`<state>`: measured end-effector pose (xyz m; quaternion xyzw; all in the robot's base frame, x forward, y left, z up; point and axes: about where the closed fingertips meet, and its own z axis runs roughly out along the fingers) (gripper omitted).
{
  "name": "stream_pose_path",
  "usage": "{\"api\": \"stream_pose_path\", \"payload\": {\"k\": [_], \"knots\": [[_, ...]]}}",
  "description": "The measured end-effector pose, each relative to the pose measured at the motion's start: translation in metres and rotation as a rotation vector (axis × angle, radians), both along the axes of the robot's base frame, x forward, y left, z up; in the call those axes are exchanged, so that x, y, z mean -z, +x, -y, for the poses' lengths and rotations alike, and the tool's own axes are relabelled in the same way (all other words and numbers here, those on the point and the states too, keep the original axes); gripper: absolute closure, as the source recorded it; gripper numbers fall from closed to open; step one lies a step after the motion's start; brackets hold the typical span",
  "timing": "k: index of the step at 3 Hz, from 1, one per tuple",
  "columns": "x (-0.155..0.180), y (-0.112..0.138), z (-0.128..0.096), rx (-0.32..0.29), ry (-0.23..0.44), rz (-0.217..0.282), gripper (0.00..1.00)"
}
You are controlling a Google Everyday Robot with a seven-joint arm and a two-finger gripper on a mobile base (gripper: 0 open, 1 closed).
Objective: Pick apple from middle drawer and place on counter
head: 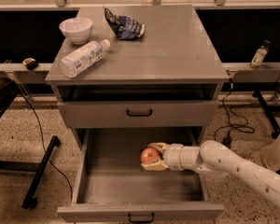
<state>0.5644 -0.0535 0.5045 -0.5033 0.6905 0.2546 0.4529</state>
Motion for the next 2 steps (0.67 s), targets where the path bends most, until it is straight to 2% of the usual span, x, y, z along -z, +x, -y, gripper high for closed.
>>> {"api": "stream_pose_path", "payload": {"k": [1,2], "knots": [[0.0,0.0,0.0,0.0,0.0,0.0,1.0],[-0.015,-0.007,-0.003,-0.034,0.002,0.022,1.0]]}}
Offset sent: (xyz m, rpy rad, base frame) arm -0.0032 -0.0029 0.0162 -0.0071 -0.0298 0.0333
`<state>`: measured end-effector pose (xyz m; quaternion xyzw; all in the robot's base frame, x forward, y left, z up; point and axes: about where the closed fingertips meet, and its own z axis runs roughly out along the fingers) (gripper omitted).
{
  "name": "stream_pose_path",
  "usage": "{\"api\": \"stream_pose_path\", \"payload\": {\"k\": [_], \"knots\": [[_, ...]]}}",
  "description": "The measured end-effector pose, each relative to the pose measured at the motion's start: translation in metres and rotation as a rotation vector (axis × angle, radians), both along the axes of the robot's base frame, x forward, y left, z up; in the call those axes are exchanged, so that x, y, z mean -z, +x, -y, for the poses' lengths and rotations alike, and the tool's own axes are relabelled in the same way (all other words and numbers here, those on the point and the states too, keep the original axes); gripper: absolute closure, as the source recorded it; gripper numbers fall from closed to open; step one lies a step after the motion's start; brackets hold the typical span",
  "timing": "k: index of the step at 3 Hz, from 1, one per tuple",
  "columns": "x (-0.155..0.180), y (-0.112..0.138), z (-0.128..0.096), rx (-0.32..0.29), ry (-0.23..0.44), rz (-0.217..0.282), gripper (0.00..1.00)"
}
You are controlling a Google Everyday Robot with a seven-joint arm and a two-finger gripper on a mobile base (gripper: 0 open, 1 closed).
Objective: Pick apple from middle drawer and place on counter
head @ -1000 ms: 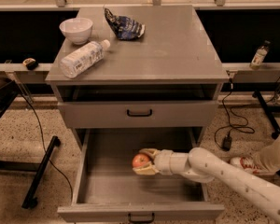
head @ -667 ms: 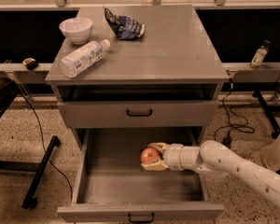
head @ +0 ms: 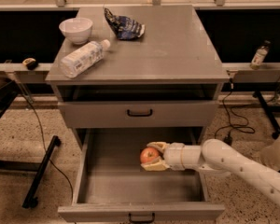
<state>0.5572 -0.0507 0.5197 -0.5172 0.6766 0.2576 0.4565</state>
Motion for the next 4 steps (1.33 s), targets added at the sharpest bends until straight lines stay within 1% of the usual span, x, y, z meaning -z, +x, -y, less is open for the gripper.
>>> {"api": "stream_pose_path", "payload": {"k": [1,2,3,4], "knots": [[-0.05,-0.019,0.015,-0.014,0.009,0.062,1.0],[-0.107,-0.047,0.032,-0.037,0.003,0.119,1.0],[-0.153,-0.064,0.044,-0.09,0.002,0.132,1.0],[-0.153,-0.064,0.044,-0.09,0.002,0.132,1.0]]}}
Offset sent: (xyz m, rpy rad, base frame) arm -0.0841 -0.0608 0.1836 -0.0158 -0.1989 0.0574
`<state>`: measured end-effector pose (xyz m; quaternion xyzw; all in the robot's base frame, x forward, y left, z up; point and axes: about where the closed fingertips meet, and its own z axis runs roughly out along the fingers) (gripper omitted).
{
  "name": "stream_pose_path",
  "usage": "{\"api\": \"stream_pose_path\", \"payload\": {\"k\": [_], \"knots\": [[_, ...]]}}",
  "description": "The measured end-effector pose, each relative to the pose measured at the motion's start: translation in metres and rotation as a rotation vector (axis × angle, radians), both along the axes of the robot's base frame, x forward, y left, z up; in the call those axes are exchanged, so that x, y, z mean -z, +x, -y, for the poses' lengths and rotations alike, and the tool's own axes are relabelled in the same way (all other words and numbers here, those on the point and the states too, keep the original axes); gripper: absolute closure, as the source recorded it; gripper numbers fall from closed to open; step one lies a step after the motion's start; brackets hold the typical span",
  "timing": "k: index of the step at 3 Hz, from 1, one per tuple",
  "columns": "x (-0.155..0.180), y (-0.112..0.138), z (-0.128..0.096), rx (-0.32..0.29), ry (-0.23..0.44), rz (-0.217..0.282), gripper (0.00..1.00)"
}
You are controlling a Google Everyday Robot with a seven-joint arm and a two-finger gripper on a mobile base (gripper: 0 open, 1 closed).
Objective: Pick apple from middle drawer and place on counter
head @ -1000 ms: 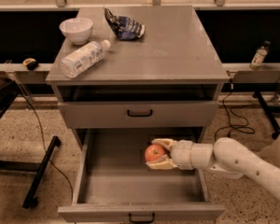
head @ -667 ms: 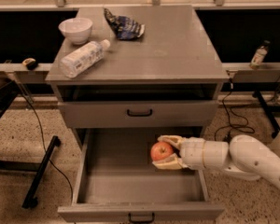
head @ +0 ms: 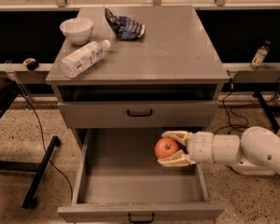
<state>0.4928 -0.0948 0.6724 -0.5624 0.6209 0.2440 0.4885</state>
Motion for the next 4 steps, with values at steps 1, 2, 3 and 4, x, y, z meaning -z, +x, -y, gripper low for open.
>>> {"api": "stream_pose_path", "payload": {"k": [1,2,3,4], "knots": [[-0.035,0.009,0.006,-0.007,0.09,0.039,1.0],[-0.081,0.02,0.02,-0.04,0.219,0.062,1.0],[-0.121,0.043,0.037,-0.007,0.248,0.055,1.0],[-0.162,0.067,0.05,0.055,0.237,0.058,1.0]]}}
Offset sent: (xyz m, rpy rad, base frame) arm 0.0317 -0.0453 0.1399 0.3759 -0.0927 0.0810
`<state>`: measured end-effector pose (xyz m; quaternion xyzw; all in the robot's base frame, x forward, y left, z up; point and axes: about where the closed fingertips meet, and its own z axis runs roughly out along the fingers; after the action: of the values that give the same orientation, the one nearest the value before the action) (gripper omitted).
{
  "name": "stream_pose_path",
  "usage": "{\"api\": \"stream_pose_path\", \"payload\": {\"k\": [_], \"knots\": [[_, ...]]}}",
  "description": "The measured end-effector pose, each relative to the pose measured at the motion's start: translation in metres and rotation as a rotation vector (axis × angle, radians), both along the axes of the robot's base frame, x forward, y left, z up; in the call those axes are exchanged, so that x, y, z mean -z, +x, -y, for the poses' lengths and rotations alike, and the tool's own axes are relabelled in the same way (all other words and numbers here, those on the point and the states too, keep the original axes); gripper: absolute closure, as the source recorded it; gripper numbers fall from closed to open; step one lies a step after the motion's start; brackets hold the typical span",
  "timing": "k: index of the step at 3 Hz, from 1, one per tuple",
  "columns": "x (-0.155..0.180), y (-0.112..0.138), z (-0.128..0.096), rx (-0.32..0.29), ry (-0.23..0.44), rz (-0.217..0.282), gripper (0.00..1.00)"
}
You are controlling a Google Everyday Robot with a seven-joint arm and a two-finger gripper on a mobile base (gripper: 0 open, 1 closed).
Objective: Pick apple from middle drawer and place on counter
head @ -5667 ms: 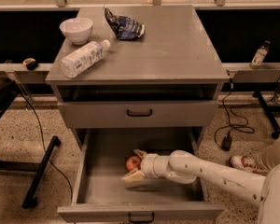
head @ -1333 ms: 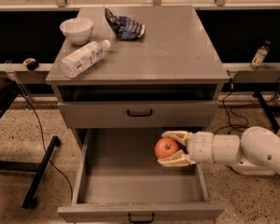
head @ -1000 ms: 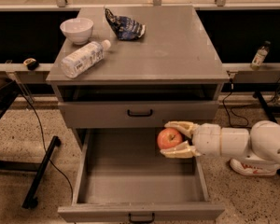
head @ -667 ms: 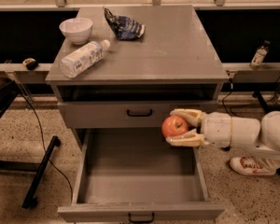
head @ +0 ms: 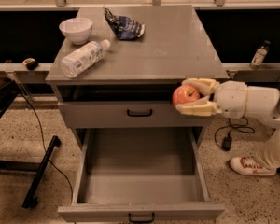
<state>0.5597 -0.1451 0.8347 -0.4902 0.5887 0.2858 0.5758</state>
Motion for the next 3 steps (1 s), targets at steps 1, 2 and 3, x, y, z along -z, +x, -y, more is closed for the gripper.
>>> {"api": "stream_pose_path", "payload": {"k": [1,2,3], "knots": [[-0.037,0.028,0.008,0.038,-0.028,-0.008,1.0],[-0.055,0.061,0.012,0.068,-0.045,-0.029,1.0],[-0.061,0.105,0.024,0.15,-0.034,-0.07,1.0]]}}
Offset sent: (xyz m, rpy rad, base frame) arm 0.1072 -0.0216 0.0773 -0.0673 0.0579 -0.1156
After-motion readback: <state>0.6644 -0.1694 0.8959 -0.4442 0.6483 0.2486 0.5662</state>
